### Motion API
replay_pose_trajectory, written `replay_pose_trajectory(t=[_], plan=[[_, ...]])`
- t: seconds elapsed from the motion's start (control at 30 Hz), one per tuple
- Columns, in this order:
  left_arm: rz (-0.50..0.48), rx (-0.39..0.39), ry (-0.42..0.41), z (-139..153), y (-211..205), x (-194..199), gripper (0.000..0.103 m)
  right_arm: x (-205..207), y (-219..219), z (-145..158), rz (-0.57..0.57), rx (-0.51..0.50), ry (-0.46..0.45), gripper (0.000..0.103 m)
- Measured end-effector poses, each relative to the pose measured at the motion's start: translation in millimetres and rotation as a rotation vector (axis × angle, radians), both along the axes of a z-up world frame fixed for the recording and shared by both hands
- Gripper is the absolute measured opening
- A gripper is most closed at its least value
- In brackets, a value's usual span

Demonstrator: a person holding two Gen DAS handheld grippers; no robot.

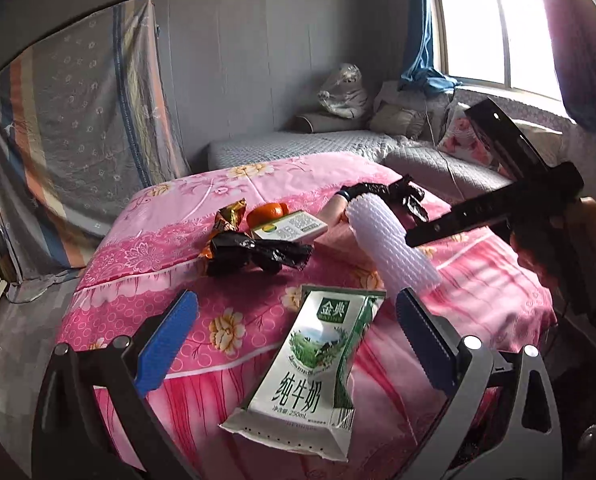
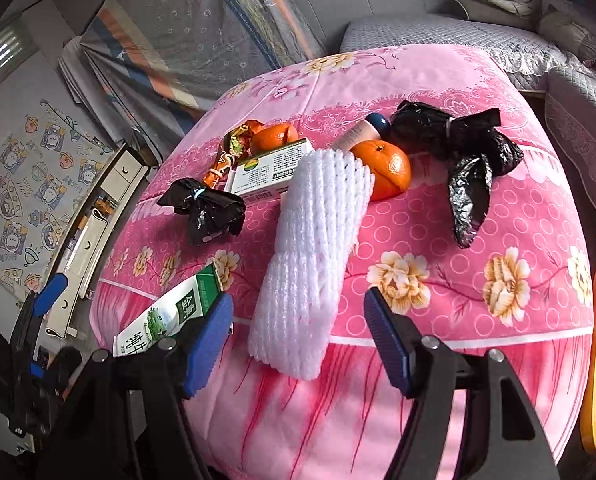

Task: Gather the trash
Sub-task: 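Grasp the white foam net with the right gripper while the left gripper grasps the milk carton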

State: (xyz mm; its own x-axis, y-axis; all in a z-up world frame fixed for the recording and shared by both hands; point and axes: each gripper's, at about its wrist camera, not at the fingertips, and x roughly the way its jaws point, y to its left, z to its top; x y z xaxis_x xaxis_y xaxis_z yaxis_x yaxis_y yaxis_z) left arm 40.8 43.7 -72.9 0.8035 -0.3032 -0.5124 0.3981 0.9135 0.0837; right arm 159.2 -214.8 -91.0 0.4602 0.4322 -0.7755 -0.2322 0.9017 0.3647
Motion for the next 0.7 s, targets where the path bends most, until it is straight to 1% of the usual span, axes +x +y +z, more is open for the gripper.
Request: replay_pose_trajectory(t=[0.07, 0.13, 0.2, 0.23, 0.27, 0.3, 0.33, 0.37, 0.43, 0.5, 0.6, 0.7], plan=[[-0.034, 0.033, 0.037, -11.1, -2.5, 3.2, 0.095, 9.1, 7.6, -6.0, -0.01, -0.034, 0.015, 0.065], [-0.046, 0.059, 0.054, -20.4, -4.4, 6.8, 0.095, 18.0, 14.2, -14.9, -0.017, -0.062, 0.033, 0.065], [-0.05, 0.081, 0.081, -27.3, -5.2, 14.1, 0.095, 24.7, 17.8, -25.2, -0.017, -0.067, 0.061, 0.065], [-0.053, 0.078, 0.088, -29.4, -4.3, 18.0, 0.095, 26.8, 18.2, -28.9, -0.015, -0.063, 0.07, 0.062], [-0.057, 0.07, 0.101, -30.9, -3.4, 21.7, 0.095, 29.0, 18.2, -32.6, -0.014, -0.063, 0.083, 0.056], [-0.065, 0.061, 0.123, -32.4, -2.8, 26.7, 0.095, 30.8, 17.0, -35.6, -0.01, -0.056, 0.096, 0.037], [-0.075, 0.053, 0.149, -33.9, -2.5, 31.7, 0.095, 30.7, 14.3, -36.6, -0.005, -0.036, 0.102, 0.028], [-0.083, 0.048, 0.17, -35.7, -2.8, 36.0, 0.095, 29.4, 12.4, -35.8, 0.002, -0.024, 0.096, 0.024], [-0.09, 0.046, 0.195, -38.1, -3.9, 42.3, 0.095, 22.1, 6.4, -28.0, 0.001, -0.014, 0.053, 0.022], [-0.089, 0.051, 0.224, -42.7, -4.5, 50.2, 0.095, 14.0, -3.3, -18.7, 0.003, 0.032, 0.028, 0.022], [-0.101, 0.056, 0.263, -48.4, -8.0, 58.4, 0.095, 2.4, -17.0, -8.9, 0.021, 0.097, 0.02, 0.022], [-0.124, 0.066, 0.287, -52.6, -14.7, 61.2, 0.095, -7.6, -28.1, -3.9, 0.023, 0.138, 0.027, 0.023]])
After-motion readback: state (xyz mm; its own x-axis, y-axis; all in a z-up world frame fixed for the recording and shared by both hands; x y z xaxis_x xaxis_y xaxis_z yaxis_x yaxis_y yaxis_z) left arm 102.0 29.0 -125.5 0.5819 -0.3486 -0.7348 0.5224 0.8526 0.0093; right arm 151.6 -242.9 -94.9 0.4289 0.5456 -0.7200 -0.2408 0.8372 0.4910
